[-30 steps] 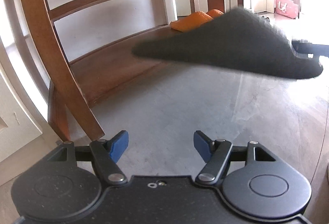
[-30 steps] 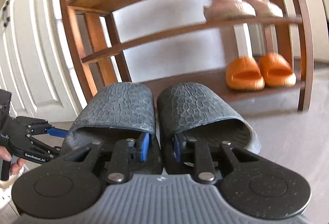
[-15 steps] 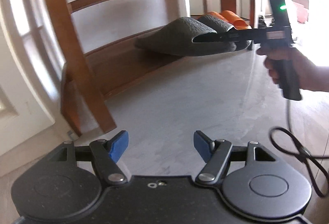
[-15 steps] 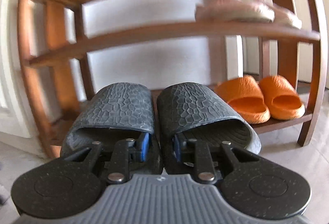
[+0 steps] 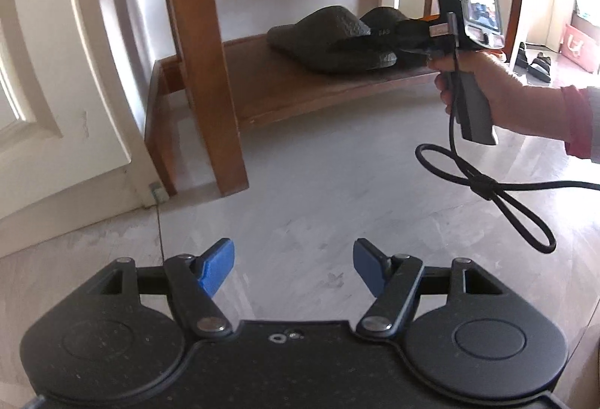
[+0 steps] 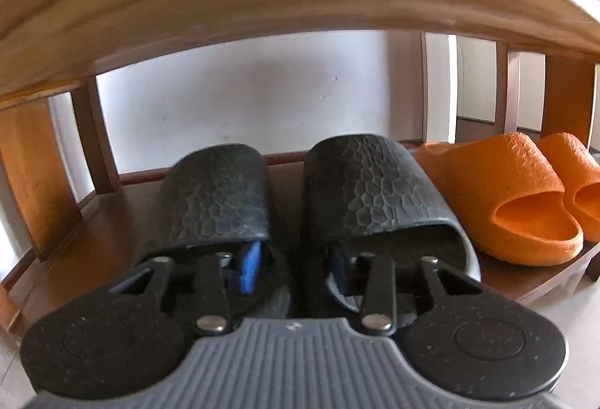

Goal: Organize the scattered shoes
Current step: 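Open the right tool and withdraw it from the dark grey slides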

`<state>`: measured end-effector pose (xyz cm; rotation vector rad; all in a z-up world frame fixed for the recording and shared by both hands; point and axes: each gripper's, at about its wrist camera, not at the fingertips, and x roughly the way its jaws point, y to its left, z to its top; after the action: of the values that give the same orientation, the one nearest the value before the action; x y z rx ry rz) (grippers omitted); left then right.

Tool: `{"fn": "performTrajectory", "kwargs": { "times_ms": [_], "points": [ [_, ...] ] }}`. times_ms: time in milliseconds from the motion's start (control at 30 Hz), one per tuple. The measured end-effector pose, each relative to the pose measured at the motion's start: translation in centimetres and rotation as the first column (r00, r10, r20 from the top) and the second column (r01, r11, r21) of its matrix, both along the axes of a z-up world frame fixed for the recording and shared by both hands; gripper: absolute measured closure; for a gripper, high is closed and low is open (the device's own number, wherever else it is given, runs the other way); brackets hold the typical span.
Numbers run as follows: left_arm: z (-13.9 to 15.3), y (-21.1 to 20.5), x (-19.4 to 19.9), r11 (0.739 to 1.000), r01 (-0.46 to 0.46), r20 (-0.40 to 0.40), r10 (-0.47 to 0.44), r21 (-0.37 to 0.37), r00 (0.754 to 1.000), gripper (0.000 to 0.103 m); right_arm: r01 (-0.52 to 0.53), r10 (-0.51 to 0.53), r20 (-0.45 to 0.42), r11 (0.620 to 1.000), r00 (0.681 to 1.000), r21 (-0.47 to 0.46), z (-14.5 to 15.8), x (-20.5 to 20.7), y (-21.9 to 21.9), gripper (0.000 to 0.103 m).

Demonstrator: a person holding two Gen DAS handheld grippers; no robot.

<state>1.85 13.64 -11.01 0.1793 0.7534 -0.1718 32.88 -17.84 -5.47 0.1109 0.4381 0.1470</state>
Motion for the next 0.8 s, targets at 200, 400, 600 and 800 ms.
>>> {"fn": "performTrajectory", "kwargs": {
  "times_ms": [200,400,600,800],
  "points": [
    [0.4,1.5,-2.2,0.999,-0.004,0.015,0.004,0.041,1.0,0.033,0.016,-0.019,0.079,0.999,0.997,0.036,0.5,-6.0,-1.5,0.037],
    [0.8,5.0,-6.5,0.99,-0.033,-0.009,0.034,0.134,0.999,0.033,-0.329,0.335,-0.023,0.935,0.942,0.134,-0.2,-13.1,0.7,0.034],
    [2.2,12.0,-14.4,0.94,-0.238,0.002,0.245,0.243,0.97,0.033,-0.772,0.827,-0.201,0.563,0.526,0.294,-0.8,-15.3,11.8,0.035],
    [3.3,19.6,-22.8,0.833,-0.495,-0.039,0.519,0.249,0.854,0.033,-0.92,0.948,-0.295,0.215,0.116,0.327,1.3,-17.3,24.8,0.035]
  ]
}}
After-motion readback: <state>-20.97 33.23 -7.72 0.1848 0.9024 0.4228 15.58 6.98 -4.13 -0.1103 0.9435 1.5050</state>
